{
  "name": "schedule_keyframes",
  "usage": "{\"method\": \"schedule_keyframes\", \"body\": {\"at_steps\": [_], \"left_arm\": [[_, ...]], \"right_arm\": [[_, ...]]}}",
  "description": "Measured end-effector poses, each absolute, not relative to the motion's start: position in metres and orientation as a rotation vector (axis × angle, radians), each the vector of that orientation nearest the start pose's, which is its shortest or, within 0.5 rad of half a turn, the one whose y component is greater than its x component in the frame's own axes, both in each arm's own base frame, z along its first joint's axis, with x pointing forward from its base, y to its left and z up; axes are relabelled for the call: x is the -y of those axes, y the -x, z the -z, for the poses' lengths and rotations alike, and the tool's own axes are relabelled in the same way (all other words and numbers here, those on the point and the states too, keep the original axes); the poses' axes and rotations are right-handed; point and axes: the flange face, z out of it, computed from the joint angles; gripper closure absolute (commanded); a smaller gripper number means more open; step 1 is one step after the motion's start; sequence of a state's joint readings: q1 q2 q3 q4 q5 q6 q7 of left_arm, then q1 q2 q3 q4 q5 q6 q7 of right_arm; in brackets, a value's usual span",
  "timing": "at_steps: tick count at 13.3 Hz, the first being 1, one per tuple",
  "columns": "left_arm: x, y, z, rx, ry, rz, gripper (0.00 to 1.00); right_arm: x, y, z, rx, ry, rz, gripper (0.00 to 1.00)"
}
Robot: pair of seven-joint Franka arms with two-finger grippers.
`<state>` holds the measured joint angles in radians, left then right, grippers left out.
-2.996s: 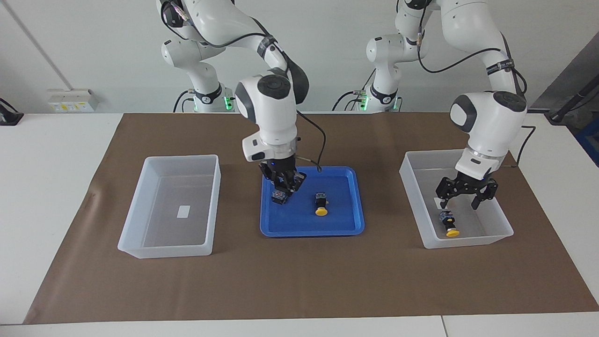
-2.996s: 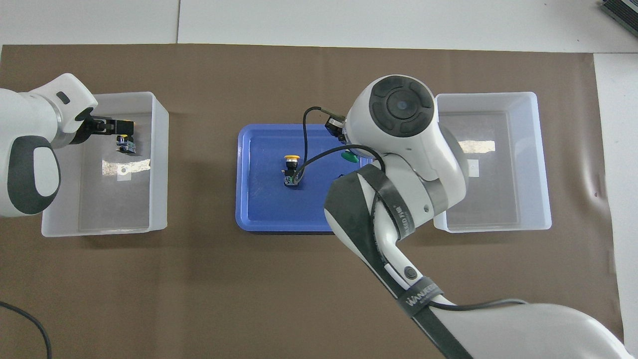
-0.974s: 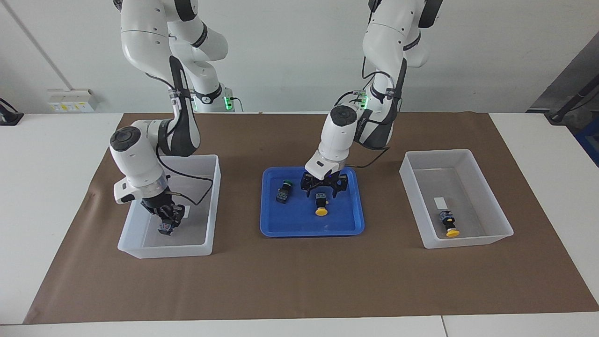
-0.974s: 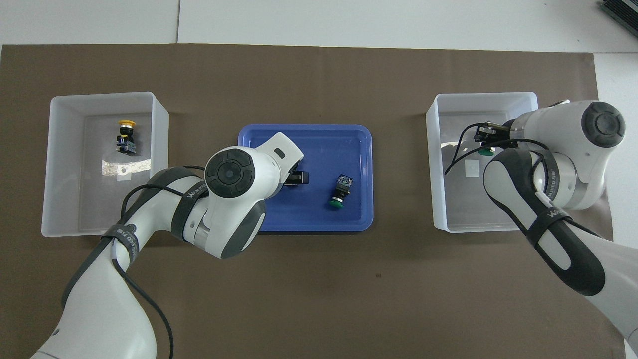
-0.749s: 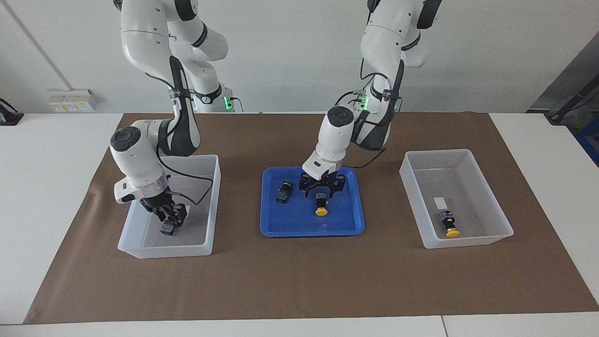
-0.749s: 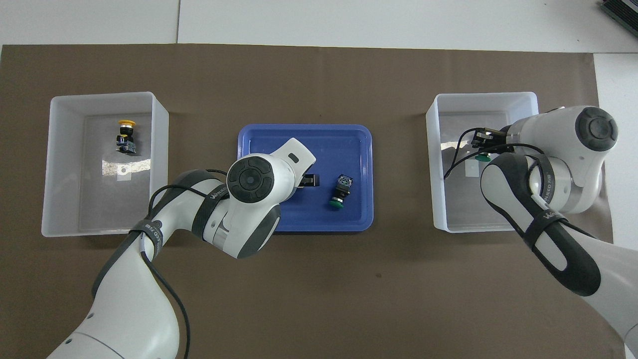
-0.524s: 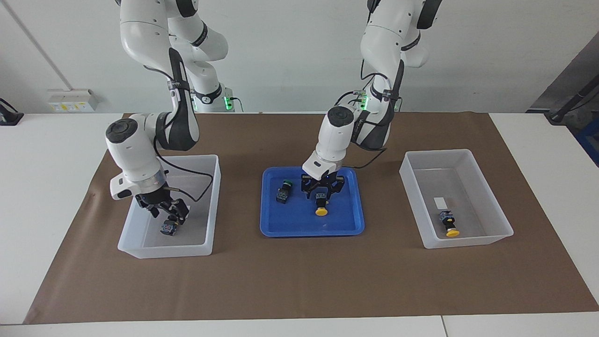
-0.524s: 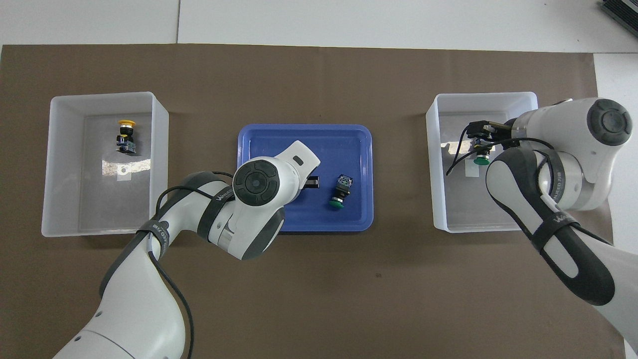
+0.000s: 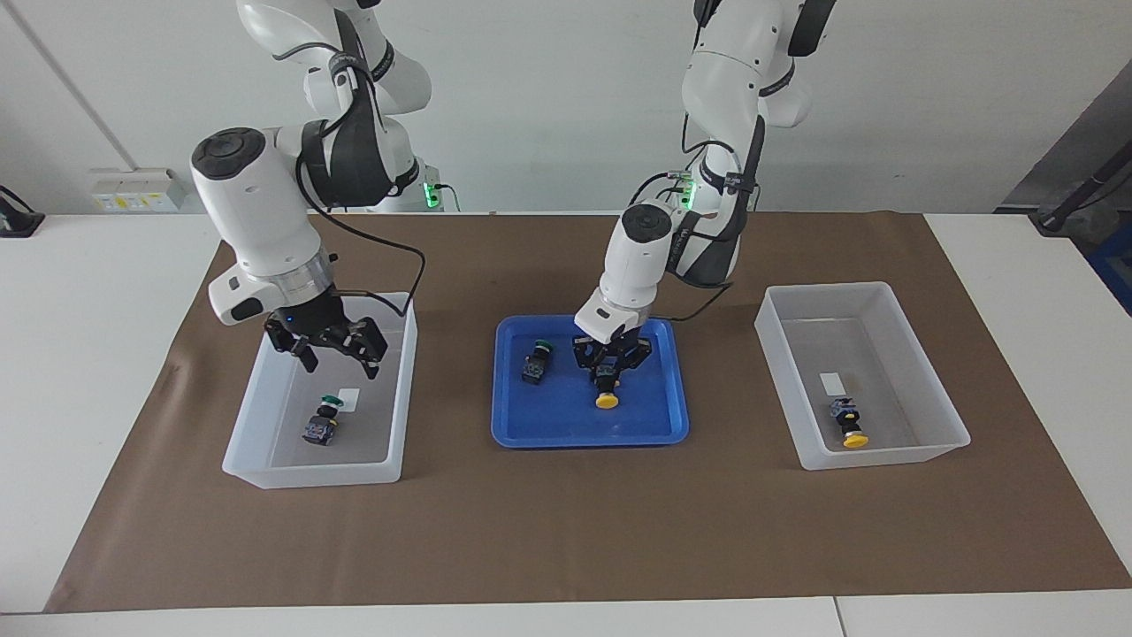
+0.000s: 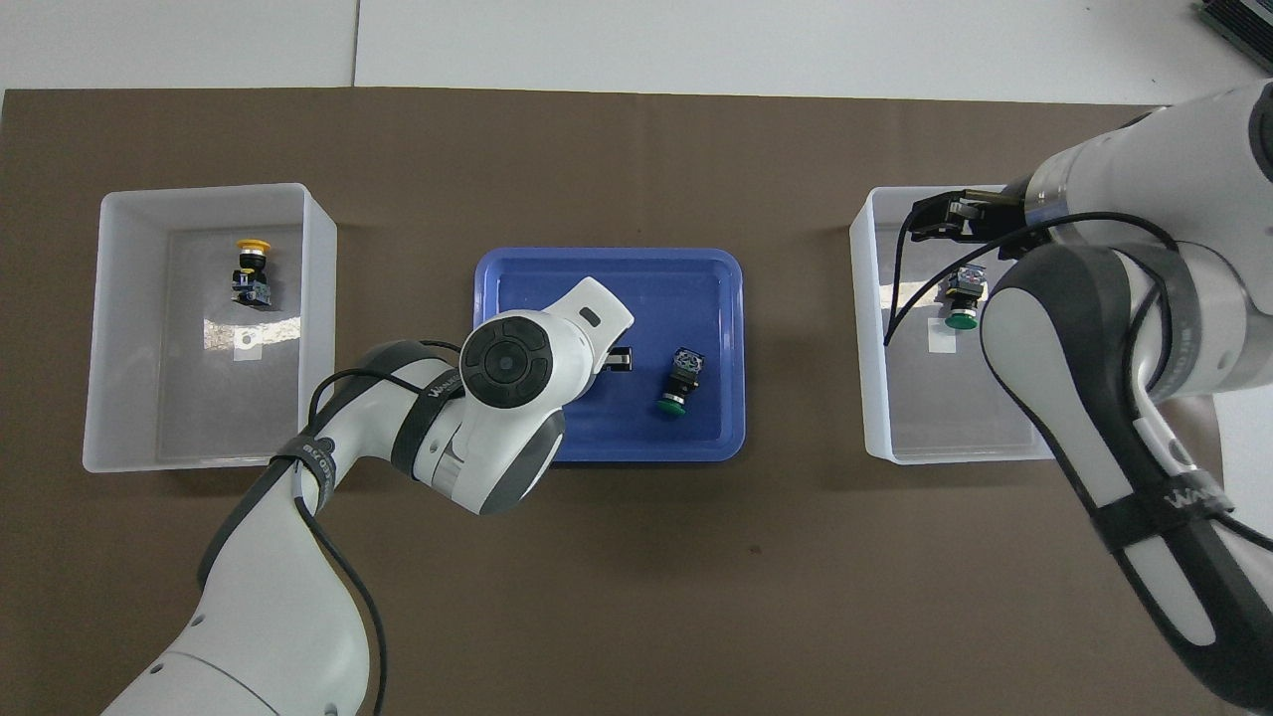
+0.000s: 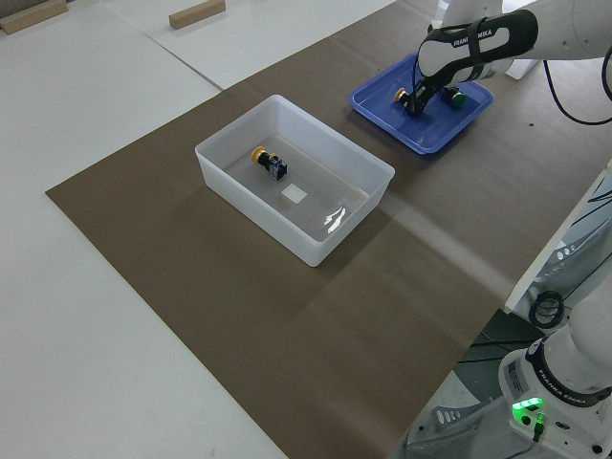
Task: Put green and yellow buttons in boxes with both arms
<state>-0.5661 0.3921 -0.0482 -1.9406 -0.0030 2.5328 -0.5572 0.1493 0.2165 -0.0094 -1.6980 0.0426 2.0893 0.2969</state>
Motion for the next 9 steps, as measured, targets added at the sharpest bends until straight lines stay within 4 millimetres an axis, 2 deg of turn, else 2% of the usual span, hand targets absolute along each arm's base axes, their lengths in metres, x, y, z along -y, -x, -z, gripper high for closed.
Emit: {"method": "schedule_keyframes", "body": {"at_steps": [2,4,5,6,8,9], "left_arm": [[0.357,-0.529,-0.319,-0.053,3.249,0.256,1.00],[0.329,-0.541,-0.359,0.016,3.240,0.274,1.00],[0.312,-0.546,-0.379,0.048,3.235,0.286,1.00],[0.282,-0.554,-0.403,0.075,3.222,0.291,1.00],[0.240,-0.566,-0.419,0.093,3.202,0.280,1.00],[0.212,-0.575,-0.425,0.093,3.193,0.290,1.00]], "right_arm": [[-0.139,-0.629,-0.475,-0.322,3.031,0.222,0.00],[-0.178,-0.623,-0.461,-0.382,3.017,0.196,0.00],[-0.196,-0.621,-0.451,-0.415,3.008,0.193,0.00],[-0.225,-0.618,-0.434,-0.450,2.995,0.188,0.00],[-0.269,-0.610,-0.406,-0.484,2.974,0.191,0.00],[-0.294,-0.603,-0.390,-0.497,2.967,0.184,0.00]]}}
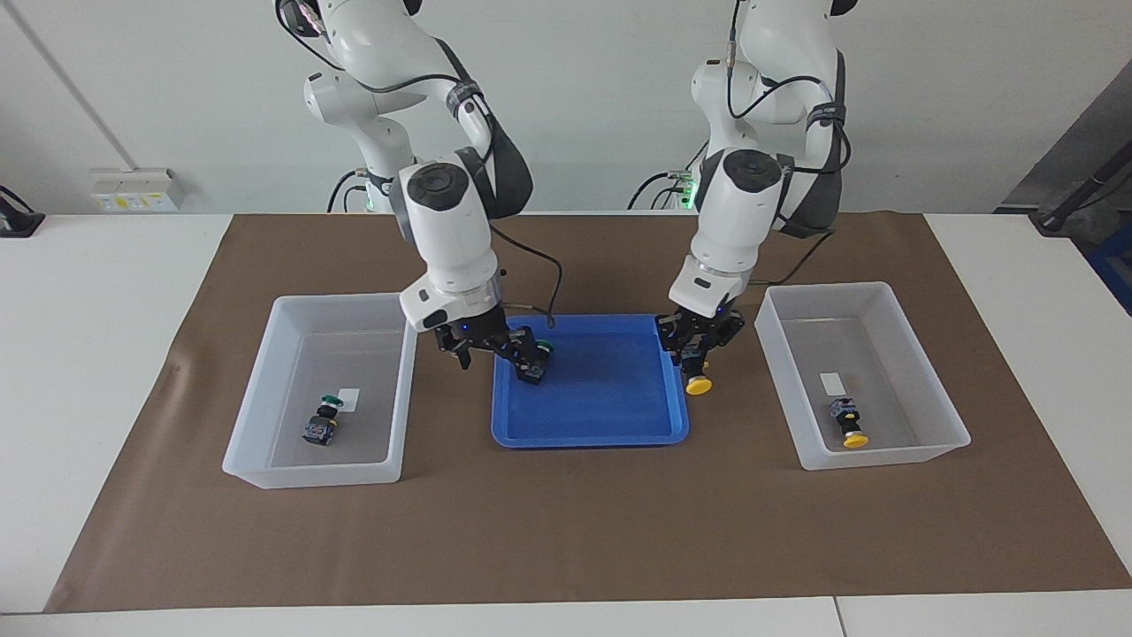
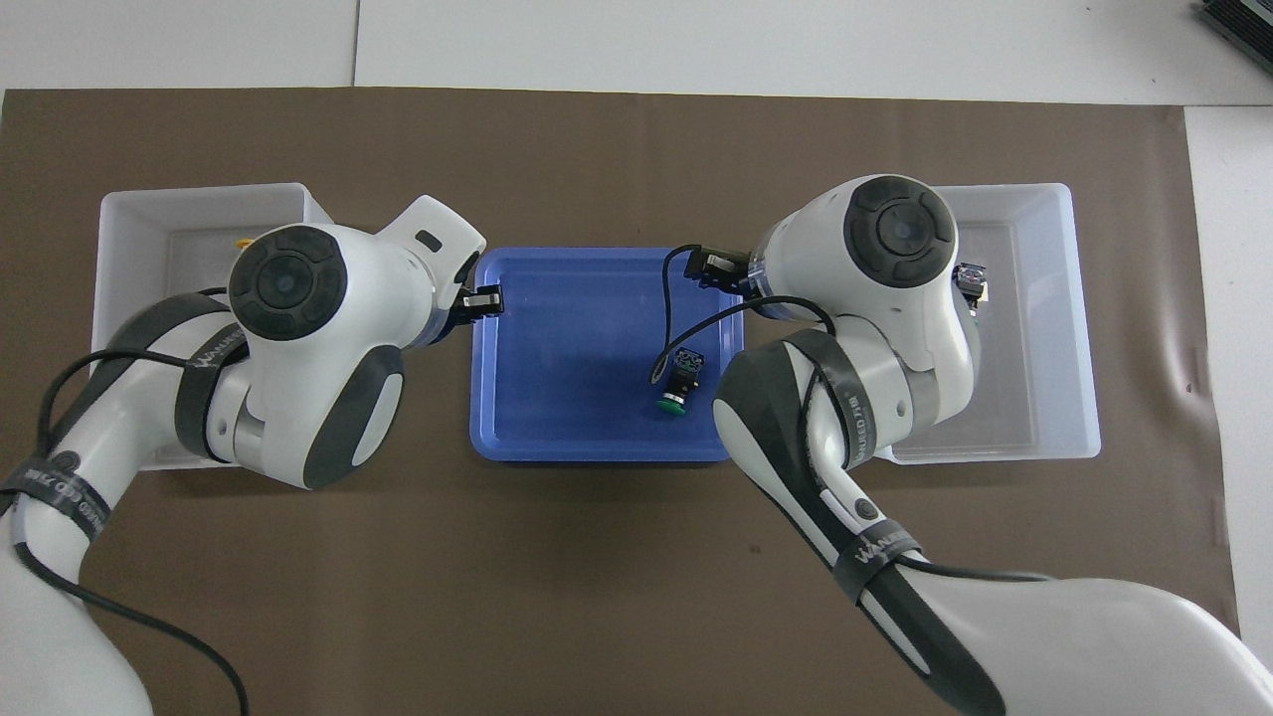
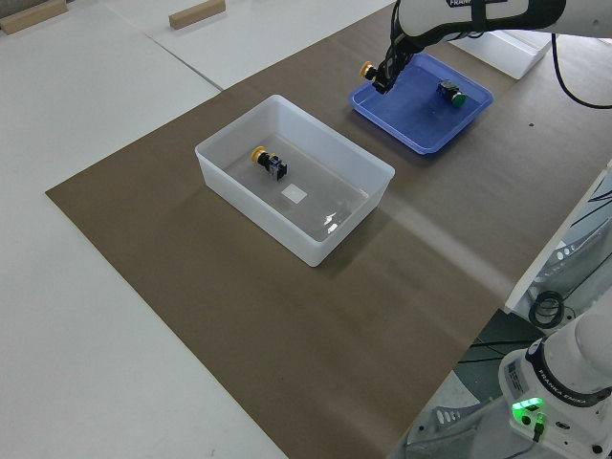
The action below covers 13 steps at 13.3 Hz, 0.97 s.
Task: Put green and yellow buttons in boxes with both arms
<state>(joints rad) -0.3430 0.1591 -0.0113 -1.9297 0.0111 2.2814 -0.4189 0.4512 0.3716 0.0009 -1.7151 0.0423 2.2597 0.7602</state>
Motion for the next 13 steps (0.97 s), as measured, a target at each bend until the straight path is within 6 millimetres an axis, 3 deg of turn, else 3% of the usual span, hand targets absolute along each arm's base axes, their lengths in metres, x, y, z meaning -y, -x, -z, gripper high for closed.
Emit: {"method": "schedule_keyframes", "body": {"at_steps": [3,4,6,10,13], "left_arm": [[0.133,-0.599,-0.434,0.115,3.169,0.324,1.00],[0.110,-0.605,-0.435,0.110,3.160,0.332,1.00],[0.069,-0.612,-0.437,0.098,3.145,0.355,1.00],[-0.010,-0.619,-0.433,0.101,3.112,0.392,1.00],[-0.045,-0.625,-0.408,0.111,3.097,0.415,1.00]], "right_arm": [[-0.355,-0.578,-0.338,-0.490,3.014,0.174,0.00],[-0.362,-0.572,-0.319,-0.473,3.055,0.169,0.00],[-0.356,-0.568,-0.300,-0.465,3.100,0.150,0.00],[-0.349,-0.568,-0.308,-0.457,3.151,0.135,0.00],[-0.352,-0.562,-0.314,-0.450,3.176,0.101,0.00]]}}
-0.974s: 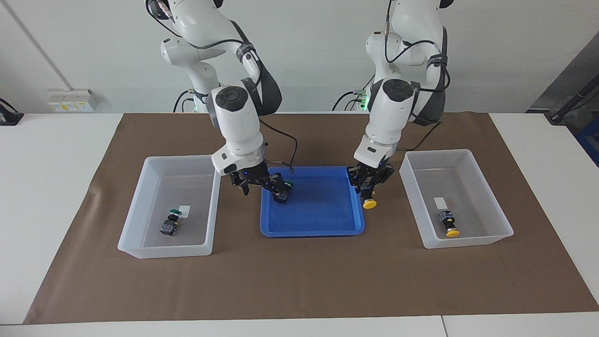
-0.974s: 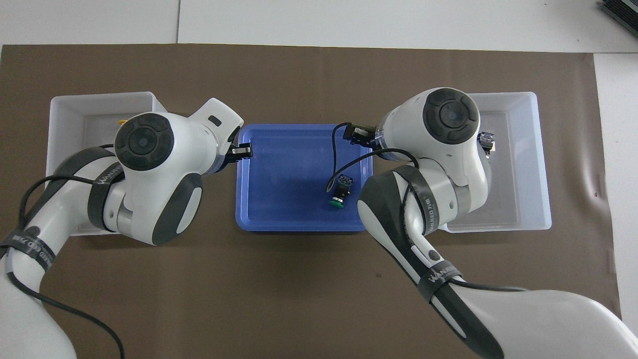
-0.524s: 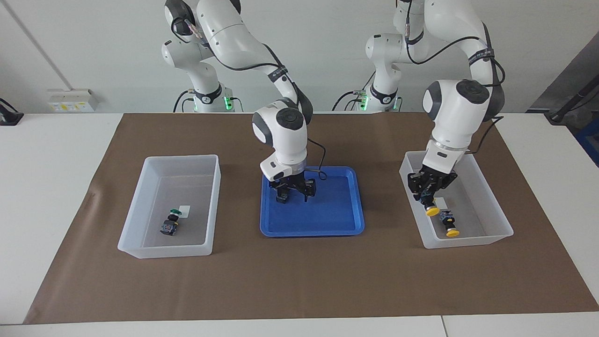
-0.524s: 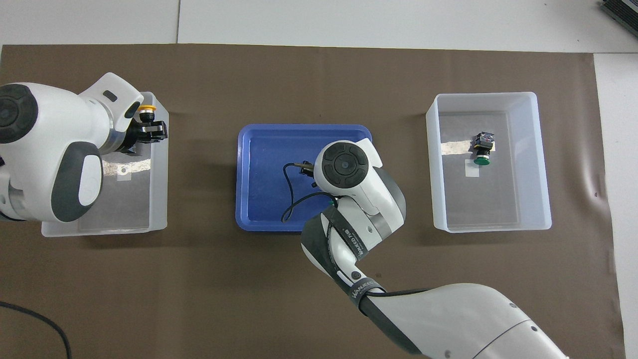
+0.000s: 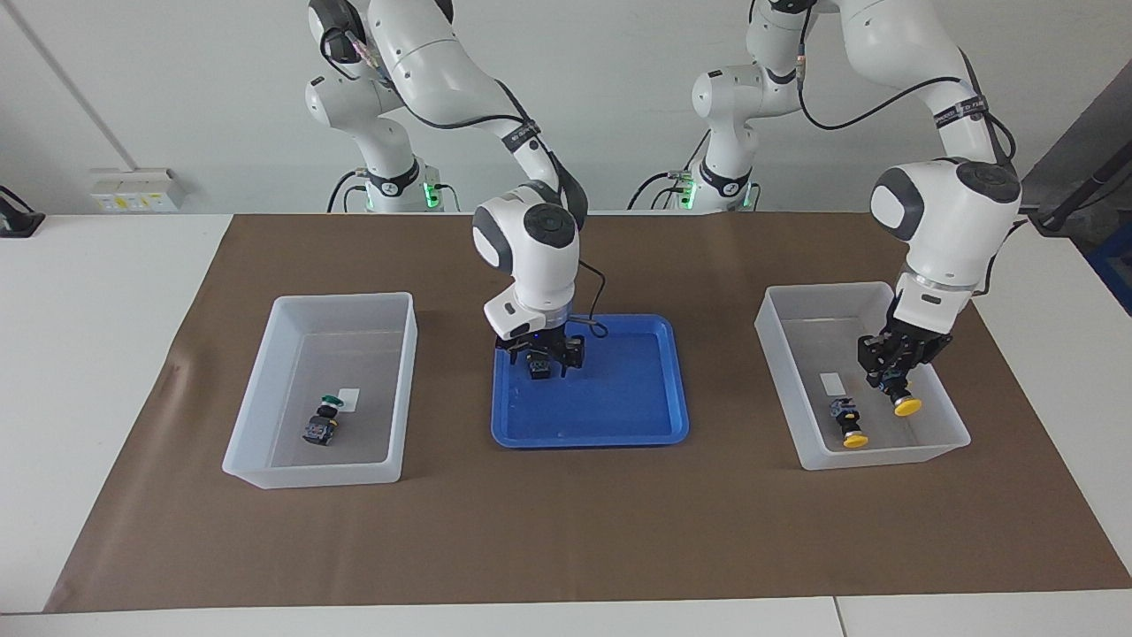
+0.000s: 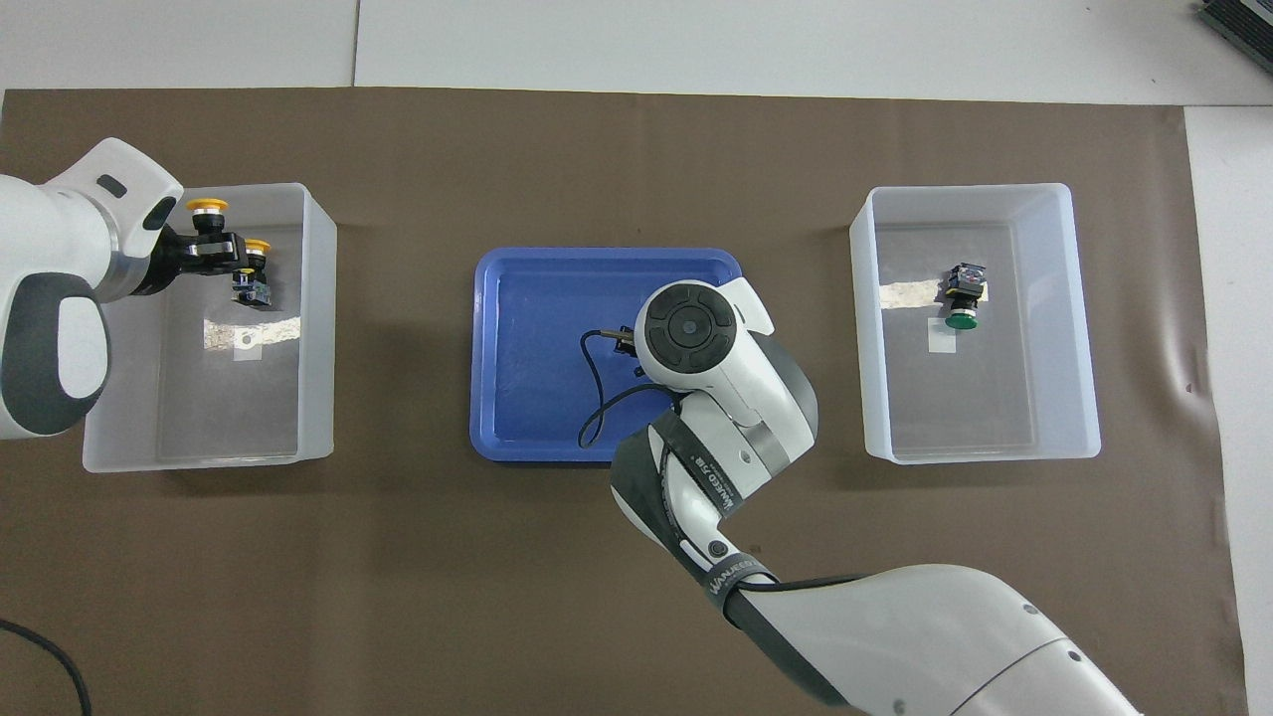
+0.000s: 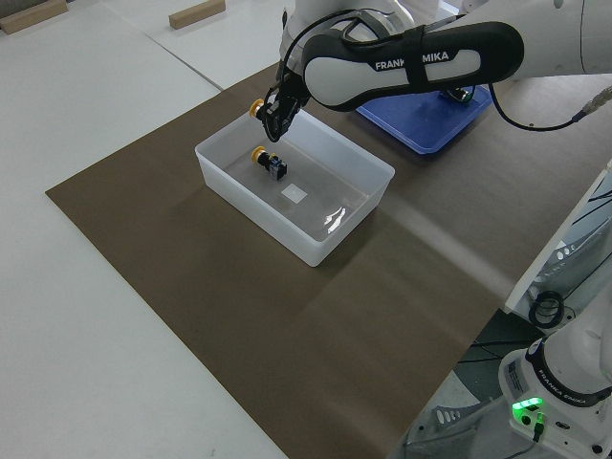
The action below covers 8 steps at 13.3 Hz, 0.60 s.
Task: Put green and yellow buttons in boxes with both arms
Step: 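Release the yellow button while the right gripper carries the green button to its box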
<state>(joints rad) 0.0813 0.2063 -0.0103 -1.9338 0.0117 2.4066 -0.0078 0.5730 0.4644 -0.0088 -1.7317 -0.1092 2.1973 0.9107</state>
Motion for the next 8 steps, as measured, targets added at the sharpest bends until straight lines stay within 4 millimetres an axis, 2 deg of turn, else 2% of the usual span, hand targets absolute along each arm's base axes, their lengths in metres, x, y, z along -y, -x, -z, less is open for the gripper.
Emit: {"method": "schedule_keyframes", "body": {"at_steps": [2,3,4,5,8], "left_arm": [[-0.058,-0.630,-0.387,0.076,3.088,0.424,1.00],[-0.065,-0.632,-0.377,0.063,3.085,0.425,1.00],[-0.071,-0.634,-0.366,0.057,3.081,0.432,1.00],[-0.073,-0.636,-0.355,0.054,3.080,0.437,1.00],[-0.069,-0.635,-0.329,0.039,3.089,0.403,1.00]], "right_arm": [[-0.353,-0.557,-0.308,-0.442,3.187,0.084,0.00],[-0.353,-0.555,-0.305,-0.439,3.192,0.076,0.19],[-0.354,-0.552,-0.302,-0.431,3.197,0.071,0.78],[-0.357,-0.550,-0.302,-0.423,3.199,0.069,1.00],[-0.360,-0.549,-0.302,-0.402,3.204,0.087,1.00]]}}
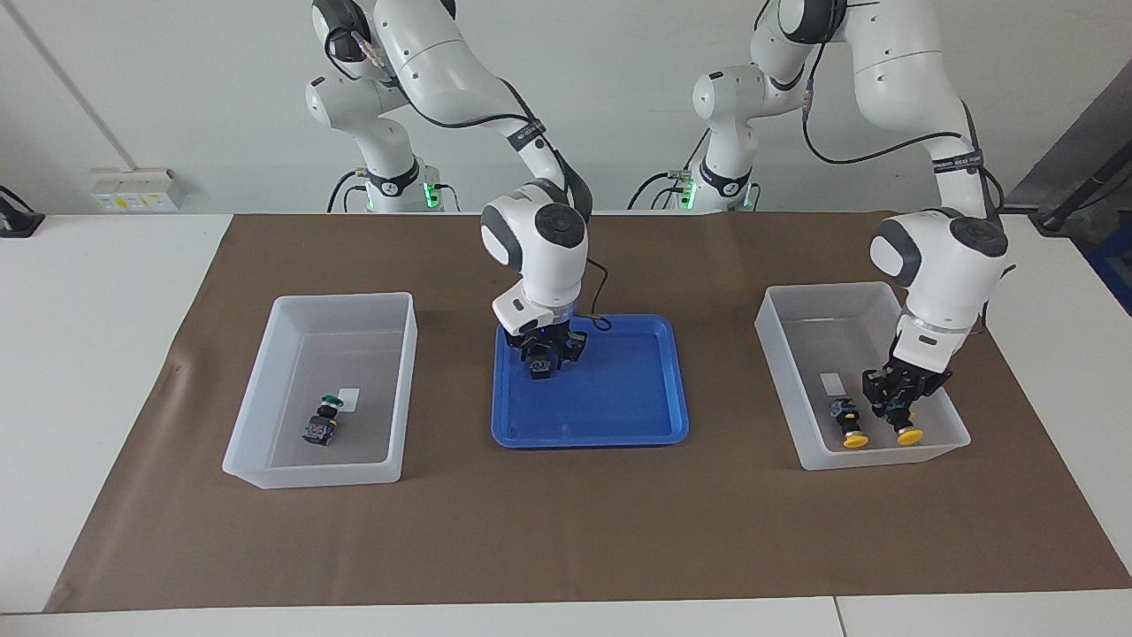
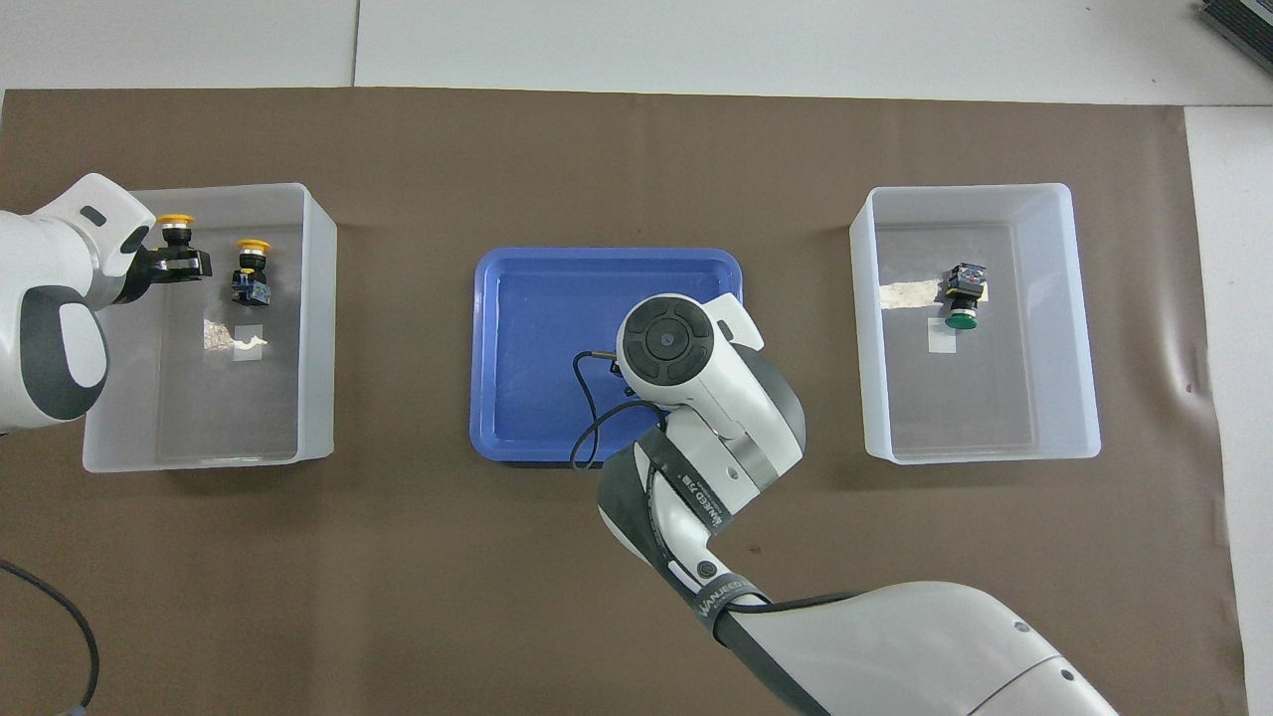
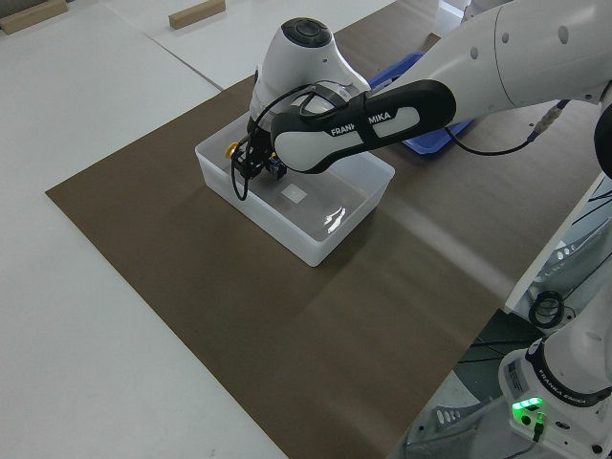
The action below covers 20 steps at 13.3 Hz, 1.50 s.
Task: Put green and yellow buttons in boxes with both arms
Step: 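Release the yellow button while the right gripper carries the green button to its box, then release the green button in the right box and withdraw both grippers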
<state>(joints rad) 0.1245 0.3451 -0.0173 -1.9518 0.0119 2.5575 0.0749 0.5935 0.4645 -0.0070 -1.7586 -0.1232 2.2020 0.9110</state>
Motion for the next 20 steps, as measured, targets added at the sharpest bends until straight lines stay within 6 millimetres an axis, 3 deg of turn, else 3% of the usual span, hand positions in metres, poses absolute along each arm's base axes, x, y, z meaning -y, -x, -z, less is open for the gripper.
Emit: {"method": "schedule_keyframes", "body": {"at_steps": [3,4,6,7,10,11,13,15,17,20], "left_arm": [[-0.061,-0.623,-0.308,0.023,3.106,0.334,1.00],[-0.061,-0.621,-0.307,0.020,3.106,0.333,0.84],[-0.057,-0.620,-0.306,0.010,3.109,0.330,0.31],[-0.055,-0.621,-0.306,0.005,3.109,0.332,0.01],[-0.048,-0.623,-0.309,-0.014,3.106,0.363,0.00],[-0.047,-0.624,-0.311,-0.015,3.104,0.378,0.00],[-0.048,-0.627,-0.319,-0.015,3.098,0.406,0.00],[-0.048,-0.628,-0.332,-0.015,3.092,0.437,0.00],[-0.048,-0.627,-0.348,-0.015,3.088,0.451,0.00],[-0.046,-0.618,-0.380,-0.019,3.092,0.416,0.00]], "right_arm": [[-0.362,-0.551,-0.307,-0.377,3.212,0.127,1.00],[-0.363,-0.555,-0.315,-0.378,3.203,0.146,1.00],[-0.347,-0.575,-0.351,-0.439,3.161,0.222,1.00],[-0.325,-0.589,-0.381,-0.473,3.139,0.258,1.00],[-0.220,-0.611,-0.466,-0.390,3.170,0.286,1.00],[-0.187,-0.614,-0.482,-0.330,3.193,0.274,1.00],[-0.124,-0.617,-0.494,-0.184,3.243,0.210,1.00],[-0.072,-0.614,-0.483,-0.069,3.270,0.119,1.00],[-0.034,-0.601,-0.455,-0.003,3.239,0.033,1.00],[-0.016,-0.582,-0.407,0.062,3.179,0.024,1.00]]}}
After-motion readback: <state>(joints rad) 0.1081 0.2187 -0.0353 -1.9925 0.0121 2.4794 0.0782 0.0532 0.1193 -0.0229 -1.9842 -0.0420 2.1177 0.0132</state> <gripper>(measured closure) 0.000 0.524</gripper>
